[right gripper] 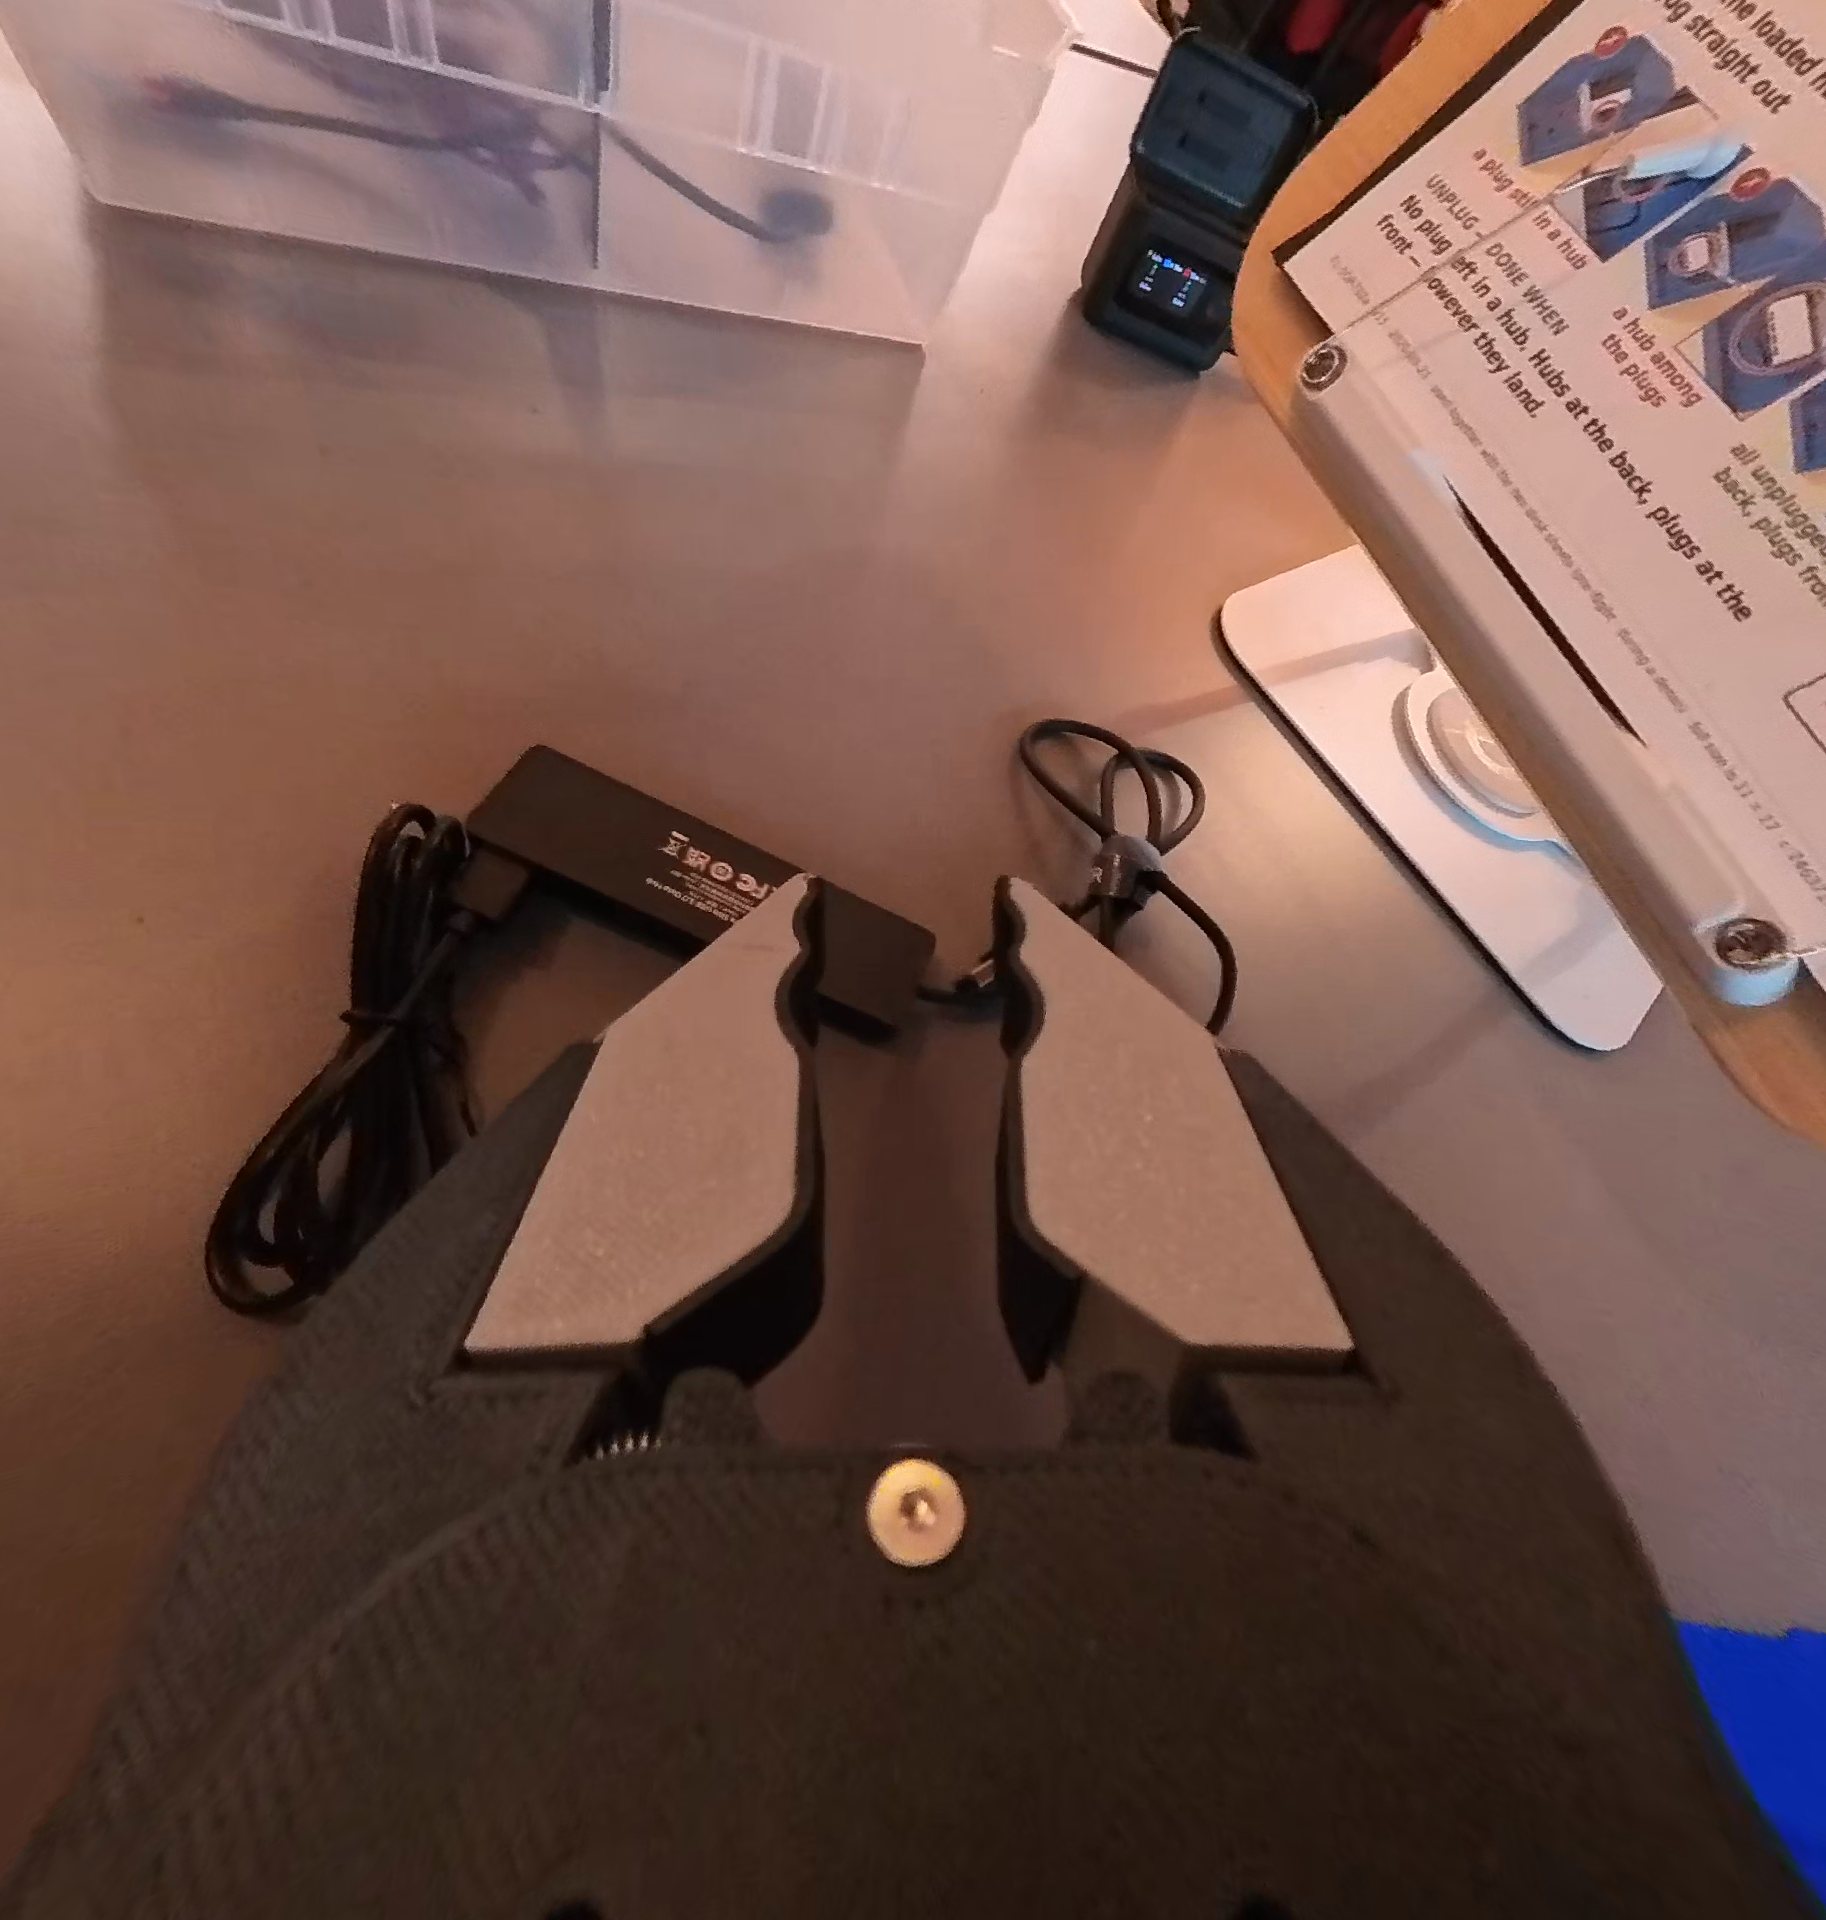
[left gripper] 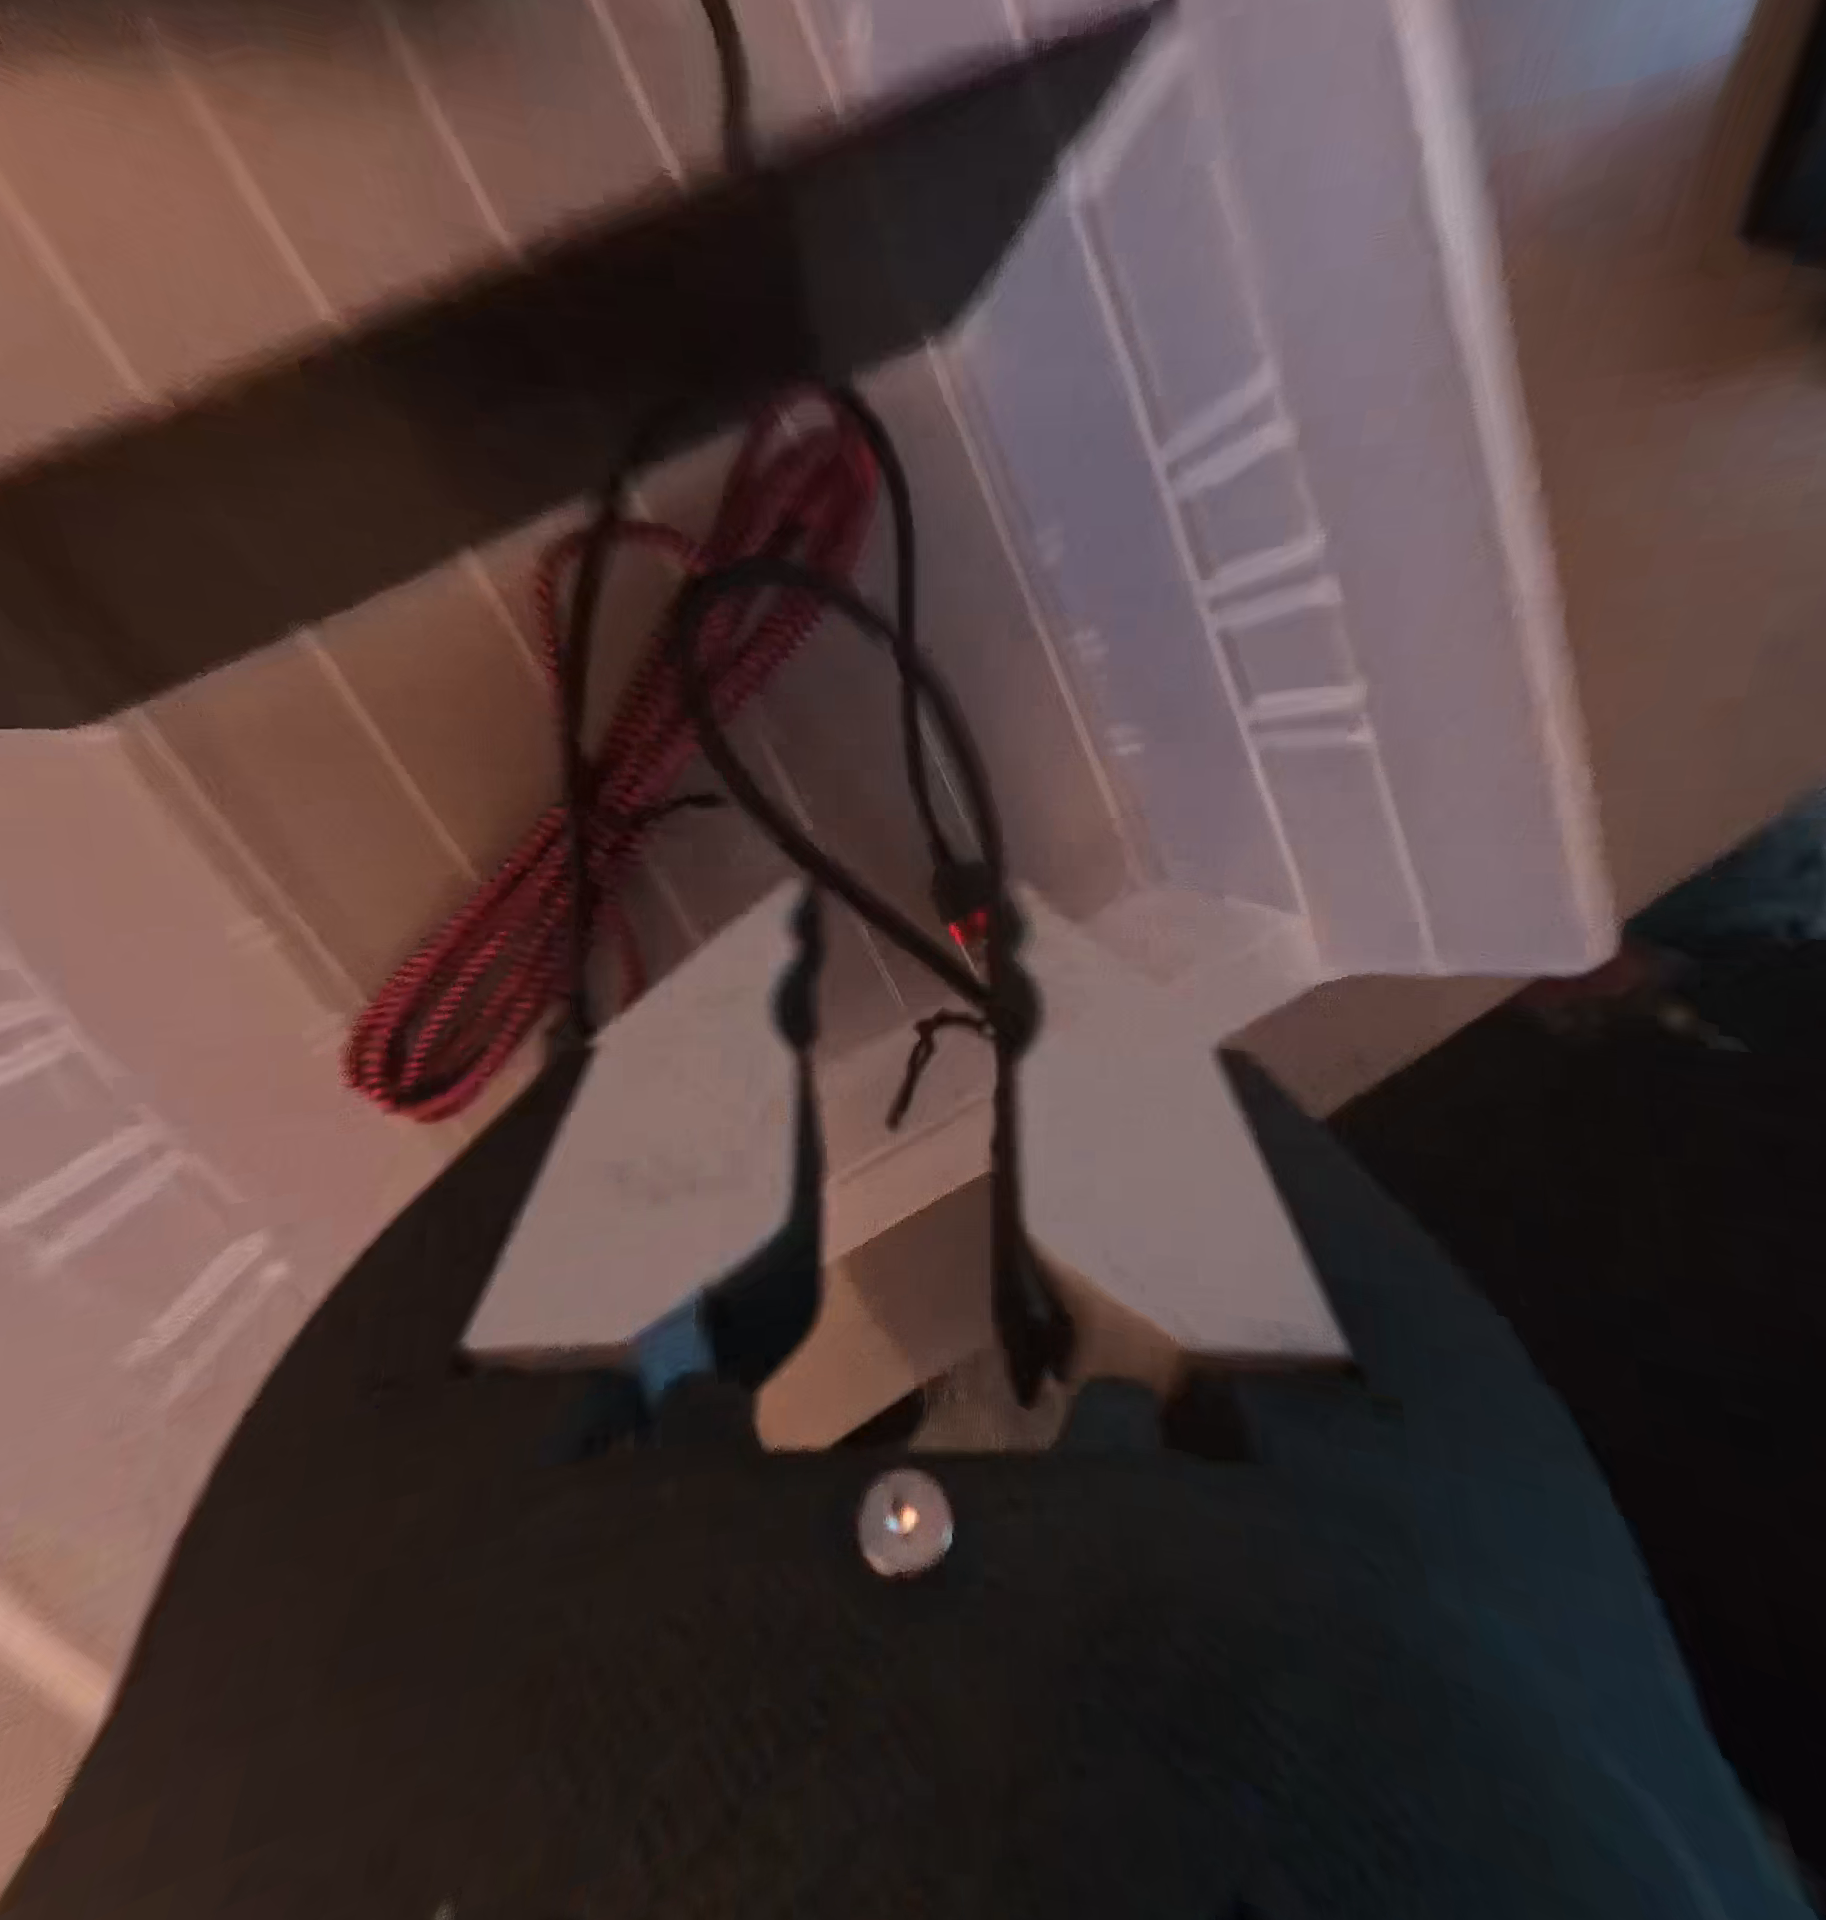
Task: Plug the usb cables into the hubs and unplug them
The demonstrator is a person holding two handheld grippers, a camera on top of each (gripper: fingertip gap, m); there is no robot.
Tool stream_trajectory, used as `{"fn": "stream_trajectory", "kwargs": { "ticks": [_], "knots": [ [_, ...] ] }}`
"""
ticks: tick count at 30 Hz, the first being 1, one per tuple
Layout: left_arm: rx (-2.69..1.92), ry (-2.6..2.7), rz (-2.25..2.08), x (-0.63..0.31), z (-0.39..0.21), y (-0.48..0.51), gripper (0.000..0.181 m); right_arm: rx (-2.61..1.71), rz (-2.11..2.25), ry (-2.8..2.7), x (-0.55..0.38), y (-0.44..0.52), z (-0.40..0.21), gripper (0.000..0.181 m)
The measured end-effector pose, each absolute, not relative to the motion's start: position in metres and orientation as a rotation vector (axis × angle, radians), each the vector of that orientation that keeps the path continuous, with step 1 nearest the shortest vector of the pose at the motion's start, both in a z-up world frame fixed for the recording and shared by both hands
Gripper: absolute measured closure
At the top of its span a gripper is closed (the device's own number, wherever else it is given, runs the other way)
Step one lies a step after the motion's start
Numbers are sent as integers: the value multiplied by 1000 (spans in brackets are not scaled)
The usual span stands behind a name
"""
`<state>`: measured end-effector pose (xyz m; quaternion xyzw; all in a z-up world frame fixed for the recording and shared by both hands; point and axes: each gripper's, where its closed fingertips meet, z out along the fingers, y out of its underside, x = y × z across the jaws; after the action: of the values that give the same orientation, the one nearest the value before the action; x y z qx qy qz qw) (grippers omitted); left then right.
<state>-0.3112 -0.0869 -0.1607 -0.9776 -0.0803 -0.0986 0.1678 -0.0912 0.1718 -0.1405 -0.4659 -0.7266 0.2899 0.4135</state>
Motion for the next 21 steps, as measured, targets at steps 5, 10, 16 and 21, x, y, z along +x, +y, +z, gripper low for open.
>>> {"fn": "stream_trajectory", "kwargs": {
  "ticks": [5,10,16,21],
  "knots": [
    [-2818,-9,-229,-304,-156,-84,179,-1190,707,-1834,-91,176,-147,153],
    [-2561,-29,-55,-332,-59,-73,180,-1213,699,-1845,-92,179,-153,153],
    [-2266,57,-36,-319,25,-63,180,-1205,695,-1858,-93,178,-156,153],
    [-2203,256,-101,-257,17,-31,180,-1154,906,-1842,-93,159,-138,147]
  ]
}}
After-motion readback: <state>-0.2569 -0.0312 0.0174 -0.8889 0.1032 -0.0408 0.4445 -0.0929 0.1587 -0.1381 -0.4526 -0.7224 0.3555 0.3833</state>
